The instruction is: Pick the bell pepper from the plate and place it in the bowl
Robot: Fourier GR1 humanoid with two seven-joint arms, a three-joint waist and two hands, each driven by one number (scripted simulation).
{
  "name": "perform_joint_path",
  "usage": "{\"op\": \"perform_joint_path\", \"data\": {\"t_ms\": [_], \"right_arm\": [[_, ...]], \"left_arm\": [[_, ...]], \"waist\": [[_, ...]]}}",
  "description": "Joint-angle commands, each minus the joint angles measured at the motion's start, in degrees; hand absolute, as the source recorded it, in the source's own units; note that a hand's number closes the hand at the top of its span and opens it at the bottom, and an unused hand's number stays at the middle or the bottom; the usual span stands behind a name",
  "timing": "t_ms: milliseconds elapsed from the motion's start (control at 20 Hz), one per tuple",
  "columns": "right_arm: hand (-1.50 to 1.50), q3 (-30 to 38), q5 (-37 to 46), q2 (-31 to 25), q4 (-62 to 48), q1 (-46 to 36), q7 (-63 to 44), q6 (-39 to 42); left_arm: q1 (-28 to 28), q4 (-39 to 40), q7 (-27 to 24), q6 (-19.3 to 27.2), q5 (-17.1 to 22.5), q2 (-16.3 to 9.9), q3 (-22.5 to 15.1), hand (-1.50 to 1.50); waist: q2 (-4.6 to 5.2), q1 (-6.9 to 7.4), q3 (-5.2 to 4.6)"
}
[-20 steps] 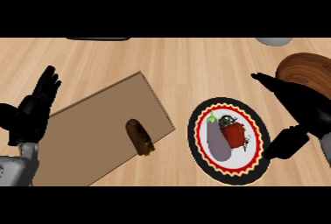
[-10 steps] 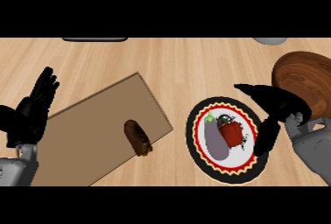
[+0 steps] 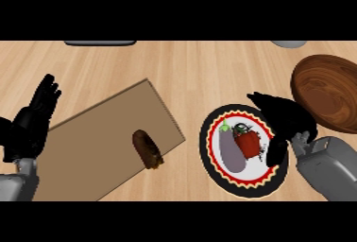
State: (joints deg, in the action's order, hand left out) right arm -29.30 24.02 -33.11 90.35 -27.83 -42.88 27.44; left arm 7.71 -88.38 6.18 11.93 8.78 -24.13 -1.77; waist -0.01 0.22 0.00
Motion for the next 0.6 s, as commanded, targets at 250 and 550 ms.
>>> {"op": "perform_joint_path", "data": {"t_ms": [250,550], "right_arm": [[-1.50,1.32,6.24,8.53,0.74,5.85,-2.05,3.40],[-1.50,2.46,13.18,10.29,-5.14,8.24,4.66,0.58]], "left_arm": [[0.22,-1.72,2.85,-2.21,-2.02,1.95,2.10,0.00],[1.42,5.44,-3.89,-3.78,-3.62,4.71,4.29,0.00]], "waist": [[-0.06,-0.16,0.00],[0.04,-0.28,-0.01]]}}
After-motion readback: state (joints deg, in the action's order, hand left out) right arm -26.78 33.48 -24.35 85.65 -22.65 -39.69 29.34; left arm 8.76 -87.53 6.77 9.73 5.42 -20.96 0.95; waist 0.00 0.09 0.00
